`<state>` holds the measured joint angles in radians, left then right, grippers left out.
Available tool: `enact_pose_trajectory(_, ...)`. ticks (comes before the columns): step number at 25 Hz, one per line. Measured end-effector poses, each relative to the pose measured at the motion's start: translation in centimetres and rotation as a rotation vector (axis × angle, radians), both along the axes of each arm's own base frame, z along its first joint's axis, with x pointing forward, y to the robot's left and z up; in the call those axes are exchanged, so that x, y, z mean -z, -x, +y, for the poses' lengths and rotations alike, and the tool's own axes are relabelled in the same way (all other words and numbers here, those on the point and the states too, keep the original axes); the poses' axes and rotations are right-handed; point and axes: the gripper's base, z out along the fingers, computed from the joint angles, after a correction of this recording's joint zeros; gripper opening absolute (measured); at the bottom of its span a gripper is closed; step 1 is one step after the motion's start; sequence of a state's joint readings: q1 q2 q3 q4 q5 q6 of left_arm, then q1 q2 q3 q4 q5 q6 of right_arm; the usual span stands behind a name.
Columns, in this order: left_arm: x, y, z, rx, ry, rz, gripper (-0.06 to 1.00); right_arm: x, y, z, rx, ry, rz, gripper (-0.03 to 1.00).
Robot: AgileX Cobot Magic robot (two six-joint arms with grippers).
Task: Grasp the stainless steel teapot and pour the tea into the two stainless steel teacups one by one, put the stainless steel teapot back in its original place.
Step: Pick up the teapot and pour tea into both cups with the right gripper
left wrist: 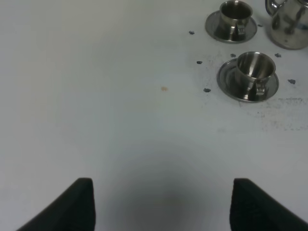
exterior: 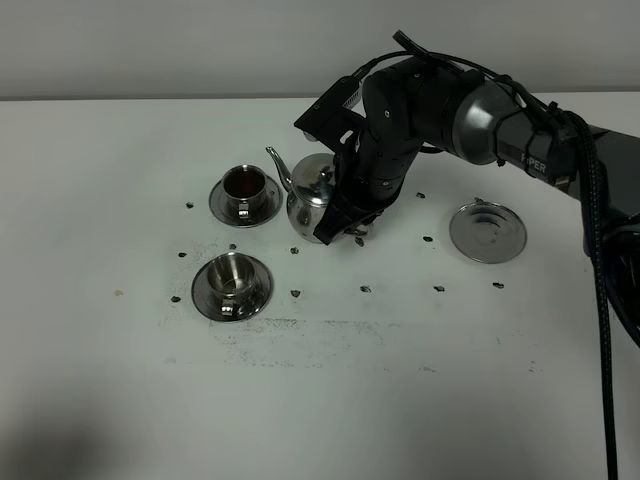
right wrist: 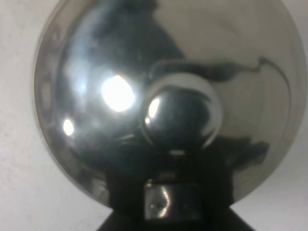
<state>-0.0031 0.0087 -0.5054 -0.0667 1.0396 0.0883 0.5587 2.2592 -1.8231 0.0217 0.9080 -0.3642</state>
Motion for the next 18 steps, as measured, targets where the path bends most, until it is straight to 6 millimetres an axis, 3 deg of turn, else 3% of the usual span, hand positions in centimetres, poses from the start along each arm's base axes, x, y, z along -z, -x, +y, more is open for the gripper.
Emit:
enact_pose_trajectory(9,0.0,0.0,0.0,0.000,0.000,0.000,0.58,-0.2,0.2,0.1,-0.013,0.020,-0.006,0.20)
enact_pose_trajectory(14,0.0,0.0,0.0,0.000,0.000,0.000,0.58,-3.0,1.3,0.4,-0.043,0.032,-0.033,0.20)
enact_pose_trajectory(18,0.0,0.0,0.0,0.000,0.000,0.000,0.58,-5.5,3.3,0.7,-0.104,0.033,-0.071,0.20)
